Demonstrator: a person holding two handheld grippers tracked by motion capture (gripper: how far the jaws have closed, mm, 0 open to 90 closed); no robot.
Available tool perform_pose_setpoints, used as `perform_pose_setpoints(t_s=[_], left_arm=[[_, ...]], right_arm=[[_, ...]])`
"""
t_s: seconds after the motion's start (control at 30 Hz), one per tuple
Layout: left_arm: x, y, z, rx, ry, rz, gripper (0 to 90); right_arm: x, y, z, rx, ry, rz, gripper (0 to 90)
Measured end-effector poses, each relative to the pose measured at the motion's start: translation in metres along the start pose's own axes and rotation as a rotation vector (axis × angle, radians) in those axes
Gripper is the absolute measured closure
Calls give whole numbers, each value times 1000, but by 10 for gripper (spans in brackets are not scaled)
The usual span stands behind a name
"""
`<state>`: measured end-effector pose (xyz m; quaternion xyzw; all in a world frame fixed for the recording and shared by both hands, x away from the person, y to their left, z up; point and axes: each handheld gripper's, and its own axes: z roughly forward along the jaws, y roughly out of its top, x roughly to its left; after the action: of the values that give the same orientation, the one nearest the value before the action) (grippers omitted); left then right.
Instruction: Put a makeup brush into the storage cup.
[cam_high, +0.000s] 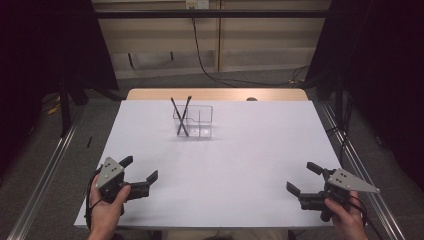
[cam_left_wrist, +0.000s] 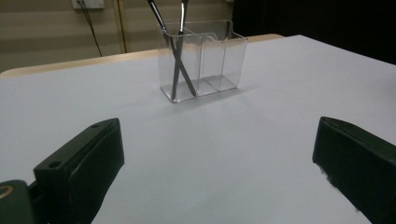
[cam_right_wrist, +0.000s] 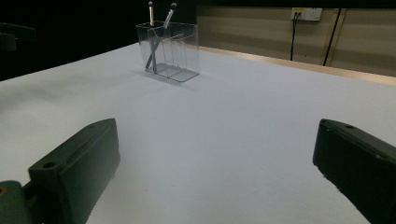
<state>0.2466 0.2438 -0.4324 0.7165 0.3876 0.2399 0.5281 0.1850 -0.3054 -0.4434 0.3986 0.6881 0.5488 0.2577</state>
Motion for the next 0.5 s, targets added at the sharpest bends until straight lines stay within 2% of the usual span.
perform_pose_setpoints(t_s=[0.07, 0.13, 0.2, 0.43, 0.5], left_arm=[[0, -2, -4, -26, 14, -4, 16], [1, -4, -5, -22, 21, -1, 13], [3, -6, -7, -19, -9, -16, 15], [9, -9, -16, -27, -11, -44, 14], [11, -11, -17, -11, -9, -37, 14]], right_arm=[[0, 0, 0, -1, -1, -1, 0], [0, 1, 0, -3, -5, -1, 0], [1, 1, 0, -5, -4, 8, 0], [0, 2, 0, -6, -6, 8, 0], [-1, 3, 1, -4, -18, 7, 0]])
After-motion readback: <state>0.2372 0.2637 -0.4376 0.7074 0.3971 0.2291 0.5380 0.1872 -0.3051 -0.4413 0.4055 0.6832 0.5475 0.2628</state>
